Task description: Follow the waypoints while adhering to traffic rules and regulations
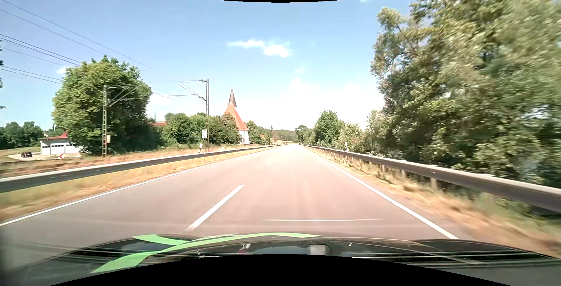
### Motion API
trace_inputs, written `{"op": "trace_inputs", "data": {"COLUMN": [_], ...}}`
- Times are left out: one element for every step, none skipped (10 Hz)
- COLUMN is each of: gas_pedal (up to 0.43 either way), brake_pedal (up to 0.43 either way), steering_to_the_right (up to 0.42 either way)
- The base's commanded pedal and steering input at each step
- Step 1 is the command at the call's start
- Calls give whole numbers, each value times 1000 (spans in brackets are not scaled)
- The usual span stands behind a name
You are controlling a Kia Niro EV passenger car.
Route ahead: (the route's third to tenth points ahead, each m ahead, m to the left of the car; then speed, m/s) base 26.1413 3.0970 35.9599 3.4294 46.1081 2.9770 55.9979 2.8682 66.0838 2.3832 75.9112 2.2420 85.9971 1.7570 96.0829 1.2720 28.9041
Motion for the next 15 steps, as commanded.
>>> {"op": "trace_inputs", "data": {"gas_pedal": [311, 299, 287, 287, 280, 268, 268, 268, 268, 268, 268, 280, 287, 311, 311], "brake_pedal": [0, 0, 0, 0, 0, 0, 0, 0, 0, 0, 0, 0, 0, 0, 0], "steering_to_the_right": [-5, -4, -5, -4, -4, -4, -4, -3, -4, -3, -4, -4, -4, -4, -3]}}
